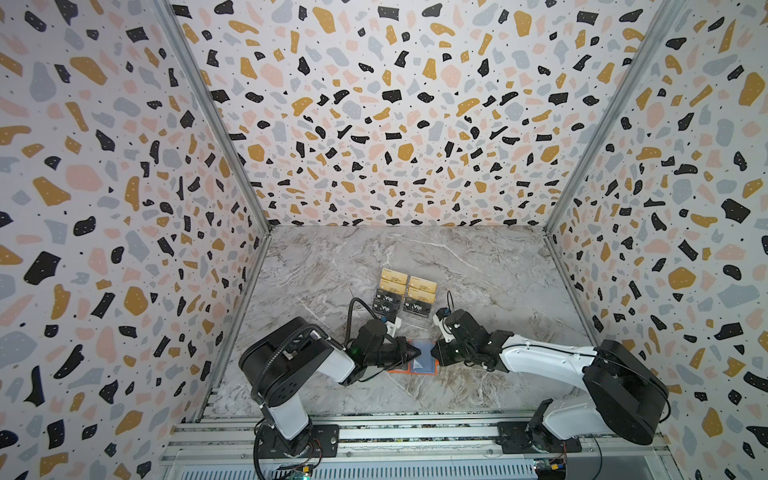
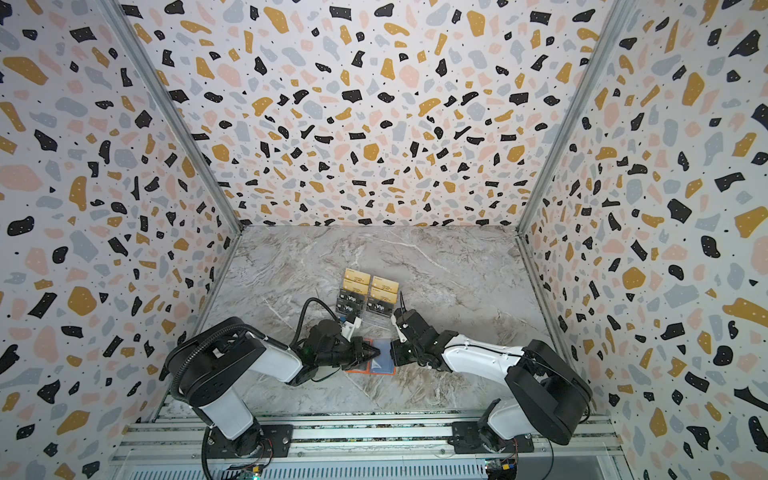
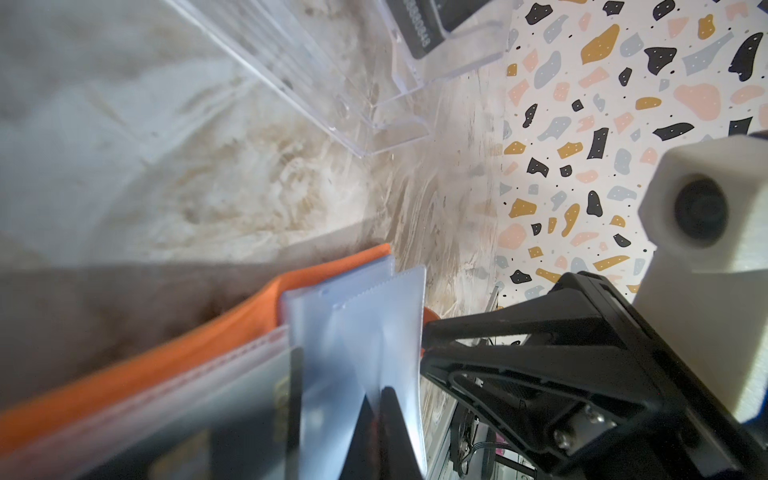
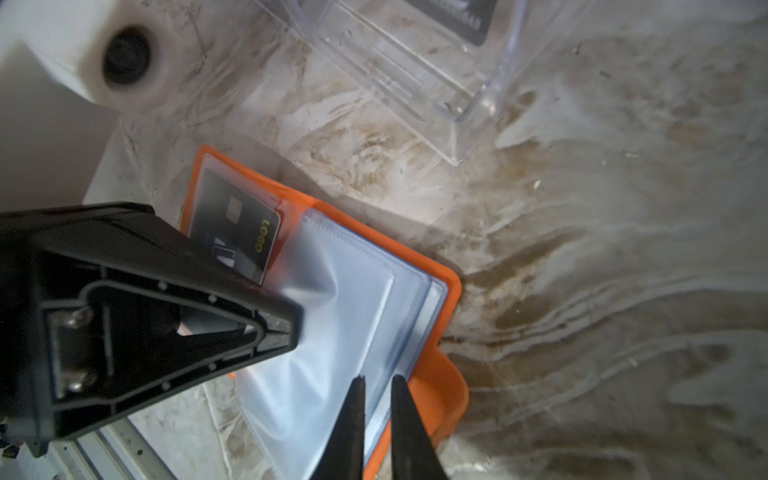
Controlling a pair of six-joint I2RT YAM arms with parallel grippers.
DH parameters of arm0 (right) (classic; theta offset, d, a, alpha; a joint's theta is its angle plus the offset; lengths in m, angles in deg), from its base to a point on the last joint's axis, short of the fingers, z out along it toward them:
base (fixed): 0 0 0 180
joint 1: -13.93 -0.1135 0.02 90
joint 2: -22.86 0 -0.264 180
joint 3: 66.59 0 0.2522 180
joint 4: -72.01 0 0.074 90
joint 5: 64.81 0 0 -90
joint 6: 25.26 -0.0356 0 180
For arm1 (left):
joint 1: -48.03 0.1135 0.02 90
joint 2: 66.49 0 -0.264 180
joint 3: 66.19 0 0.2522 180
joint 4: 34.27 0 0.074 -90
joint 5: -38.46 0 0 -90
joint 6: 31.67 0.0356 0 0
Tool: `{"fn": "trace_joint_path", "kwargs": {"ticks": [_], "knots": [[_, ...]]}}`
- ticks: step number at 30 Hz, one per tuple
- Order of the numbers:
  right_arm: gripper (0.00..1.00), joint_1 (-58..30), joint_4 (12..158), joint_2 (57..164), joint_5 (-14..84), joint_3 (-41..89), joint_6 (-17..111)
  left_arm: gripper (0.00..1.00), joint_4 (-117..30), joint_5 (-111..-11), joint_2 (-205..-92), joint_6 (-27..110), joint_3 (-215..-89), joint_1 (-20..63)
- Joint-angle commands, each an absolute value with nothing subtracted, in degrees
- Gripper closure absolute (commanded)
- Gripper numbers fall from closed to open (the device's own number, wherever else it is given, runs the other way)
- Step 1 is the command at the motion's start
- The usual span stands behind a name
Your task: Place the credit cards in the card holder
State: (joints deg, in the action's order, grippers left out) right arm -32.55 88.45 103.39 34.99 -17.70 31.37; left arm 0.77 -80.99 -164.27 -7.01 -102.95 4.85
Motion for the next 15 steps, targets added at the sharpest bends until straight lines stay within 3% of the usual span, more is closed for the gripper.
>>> {"fn": "trace_joint_path", "kwargs": {"ticks": [1, 15], "knots": [[0.85, -32.30, 88.56, 103.99, 35.61, -18.03, 31.42, 1.00, 2.12, -81.06, -162.90, -5.95, -102.39, 4.72], [0.86, -33.18, 82.18, 104.14, 40.20, -18.69, 31.94, 0.96, 3.25, -82.39, -162.47, -6.24, -101.40, 4.74]]}}
